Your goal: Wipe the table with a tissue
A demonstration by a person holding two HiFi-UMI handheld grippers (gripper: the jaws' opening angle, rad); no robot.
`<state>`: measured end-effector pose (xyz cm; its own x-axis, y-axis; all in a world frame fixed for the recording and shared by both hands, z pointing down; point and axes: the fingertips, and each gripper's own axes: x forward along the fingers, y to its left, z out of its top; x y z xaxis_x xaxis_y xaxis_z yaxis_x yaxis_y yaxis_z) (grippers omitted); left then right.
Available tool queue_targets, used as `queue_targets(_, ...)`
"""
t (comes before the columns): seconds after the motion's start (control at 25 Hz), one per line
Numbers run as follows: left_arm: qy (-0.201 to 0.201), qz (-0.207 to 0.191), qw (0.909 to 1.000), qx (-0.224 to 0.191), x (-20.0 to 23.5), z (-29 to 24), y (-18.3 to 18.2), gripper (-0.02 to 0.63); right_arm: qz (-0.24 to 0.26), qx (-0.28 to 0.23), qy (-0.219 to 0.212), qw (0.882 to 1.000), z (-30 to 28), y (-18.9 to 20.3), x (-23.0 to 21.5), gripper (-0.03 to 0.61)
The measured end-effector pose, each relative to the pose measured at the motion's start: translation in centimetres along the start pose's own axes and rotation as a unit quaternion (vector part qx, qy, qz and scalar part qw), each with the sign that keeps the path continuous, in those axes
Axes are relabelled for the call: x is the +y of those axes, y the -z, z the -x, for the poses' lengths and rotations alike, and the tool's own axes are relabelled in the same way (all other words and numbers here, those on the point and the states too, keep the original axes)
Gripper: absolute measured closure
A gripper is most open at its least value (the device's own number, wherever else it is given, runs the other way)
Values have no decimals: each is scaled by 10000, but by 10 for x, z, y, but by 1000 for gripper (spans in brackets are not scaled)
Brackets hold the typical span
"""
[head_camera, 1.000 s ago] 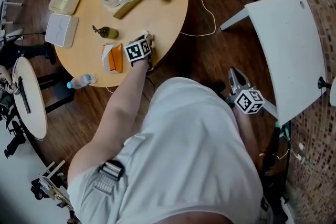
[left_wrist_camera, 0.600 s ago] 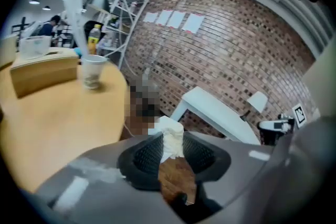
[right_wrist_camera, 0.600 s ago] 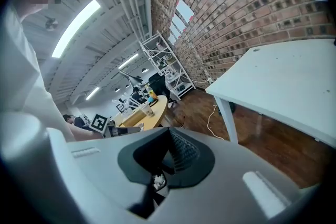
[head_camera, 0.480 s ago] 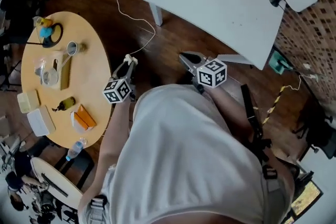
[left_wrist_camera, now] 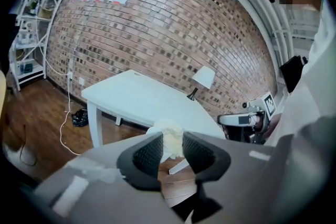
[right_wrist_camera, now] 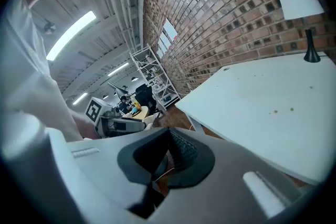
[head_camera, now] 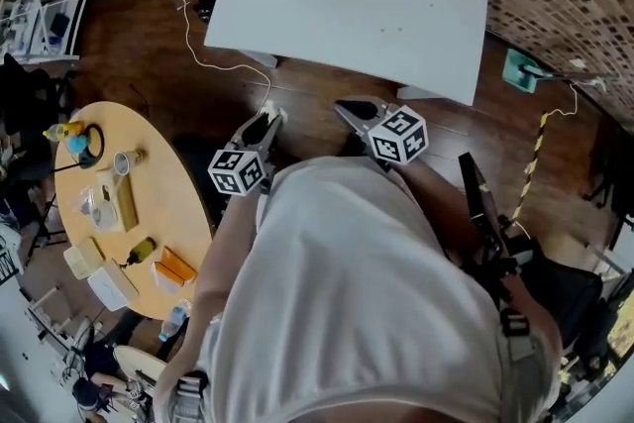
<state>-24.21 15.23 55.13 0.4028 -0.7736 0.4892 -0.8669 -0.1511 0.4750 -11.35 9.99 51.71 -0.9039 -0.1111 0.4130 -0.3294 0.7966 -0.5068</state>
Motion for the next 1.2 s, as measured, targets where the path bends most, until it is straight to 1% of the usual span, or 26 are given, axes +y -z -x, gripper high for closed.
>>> queue_targets(0.32, 412, -628, 9971, 148, -56, -71, -37, 488, -171, -479, 419, 9978, 69, -12, -61, 571)
queue_targets(0.44, 560, -885, 9943, 202, -75, -90, -47, 488, -228, -617, 552, 9963, 86, -15, -75, 571)
queue_targets(0.64, 841, -1090, 9899, 347, -100, -116, -58, 488, -355, -755, 767, 9936, 106, -15, -90, 571)
queue_targets(0.92, 1289, -1426, 9784, 768, -120, -160, -62, 488, -623, -767, 1194, 9879, 120, -12, -114, 571)
queue_targets(1.08, 1467, -1614, 9699, 1081, -112, -186, -62, 488, -701, -786, 1474, 9835, 121, -18, -125, 571)
queue_targets(1.2, 1536, -1847, 9612, 1355, -102, -203, -62, 488, -806, -858, 1727, 9779, 120, -28, -135, 571)
